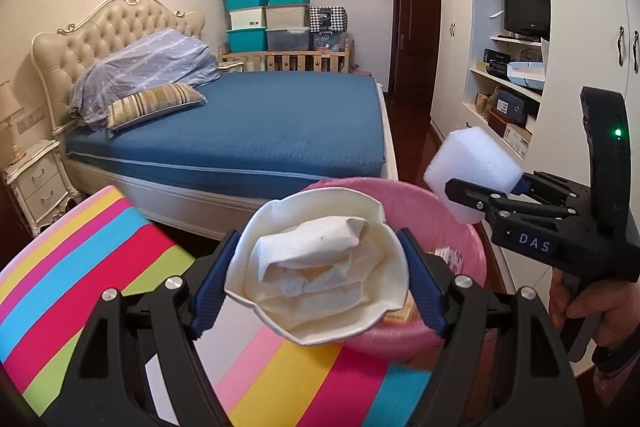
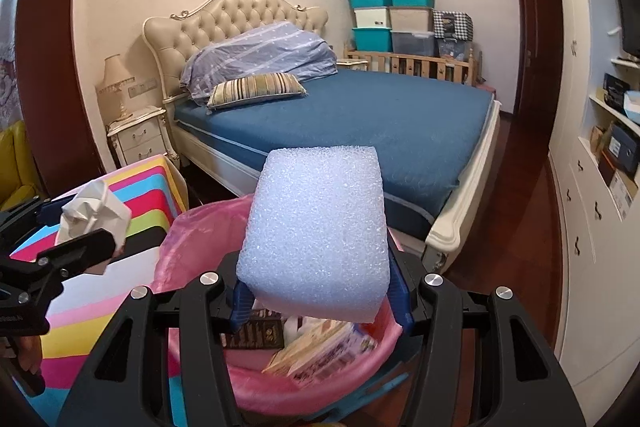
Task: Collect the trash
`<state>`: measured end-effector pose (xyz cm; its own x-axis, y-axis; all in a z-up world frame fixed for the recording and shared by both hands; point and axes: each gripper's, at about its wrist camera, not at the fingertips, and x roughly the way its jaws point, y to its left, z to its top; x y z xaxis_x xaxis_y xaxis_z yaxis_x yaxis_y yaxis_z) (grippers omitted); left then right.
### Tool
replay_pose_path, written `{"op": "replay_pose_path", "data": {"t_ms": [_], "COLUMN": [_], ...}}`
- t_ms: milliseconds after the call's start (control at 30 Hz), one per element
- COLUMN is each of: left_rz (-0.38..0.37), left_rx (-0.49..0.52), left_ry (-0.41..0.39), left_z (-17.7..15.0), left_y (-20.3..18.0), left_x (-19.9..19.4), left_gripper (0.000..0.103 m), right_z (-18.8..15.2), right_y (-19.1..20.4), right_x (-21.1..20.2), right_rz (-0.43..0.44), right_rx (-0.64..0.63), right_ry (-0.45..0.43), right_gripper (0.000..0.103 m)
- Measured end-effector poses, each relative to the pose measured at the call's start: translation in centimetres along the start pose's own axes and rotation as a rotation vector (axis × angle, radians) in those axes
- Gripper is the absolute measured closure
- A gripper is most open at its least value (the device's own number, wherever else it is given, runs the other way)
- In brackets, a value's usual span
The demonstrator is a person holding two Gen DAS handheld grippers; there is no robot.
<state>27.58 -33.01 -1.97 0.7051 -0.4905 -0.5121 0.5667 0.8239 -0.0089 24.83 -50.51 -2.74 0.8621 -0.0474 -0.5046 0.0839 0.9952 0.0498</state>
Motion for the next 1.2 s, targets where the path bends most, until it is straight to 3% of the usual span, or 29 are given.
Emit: {"op": "replay_pose_path", "data": {"t_ms": [167,267,600,667,800,1000,1200], "left_rz": [-0.011,-0.036,0.056,0.076,0.118,0.201,0.177], "left_rx": [-0.015,-0.049,-0.107,-0.108,-0.086,-0.035,0.005], "left_ry": [-0.022,-0.032,-0.031,-0.039,-0.072,-0.176,-0.241], "left_z": [0.8,1.2,0.1,-0.1,-0.4,0.4,1.0], "left_y": [-0.2,0.2,3.1,3.7,4.7,5.3,6.1], "left_x": [1.9,3.4,2.2,0.9,-2.2,-8.9,-15.1], "left_gripper": [0.025,0.015,0.005,0.005,0.005,0.005,0.005], "right_z": [0.9,1.3,1.2,0.8,0.6,1.9,4.0], "right_y": [-0.3,-0.6,-1.5,-1.1,0.1,2.7,5.0], "right_x": [1.2,1.8,-0.8,-2.1,-5.0,-9.5,-13.3], "right_rz": [0.034,0.062,0.057,0.048,0.01,-0.058,-0.1], "right_rx": [-0.01,-0.005,0.059,0.06,0.07,0.063,0.103], "right_ry": [0.001,-0.009,-0.053,-0.053,-0.086,-0.137,-0.151], "right_gripper": [0.049,0.036,0.033,0.032,0.018,0.018,0.018]}}
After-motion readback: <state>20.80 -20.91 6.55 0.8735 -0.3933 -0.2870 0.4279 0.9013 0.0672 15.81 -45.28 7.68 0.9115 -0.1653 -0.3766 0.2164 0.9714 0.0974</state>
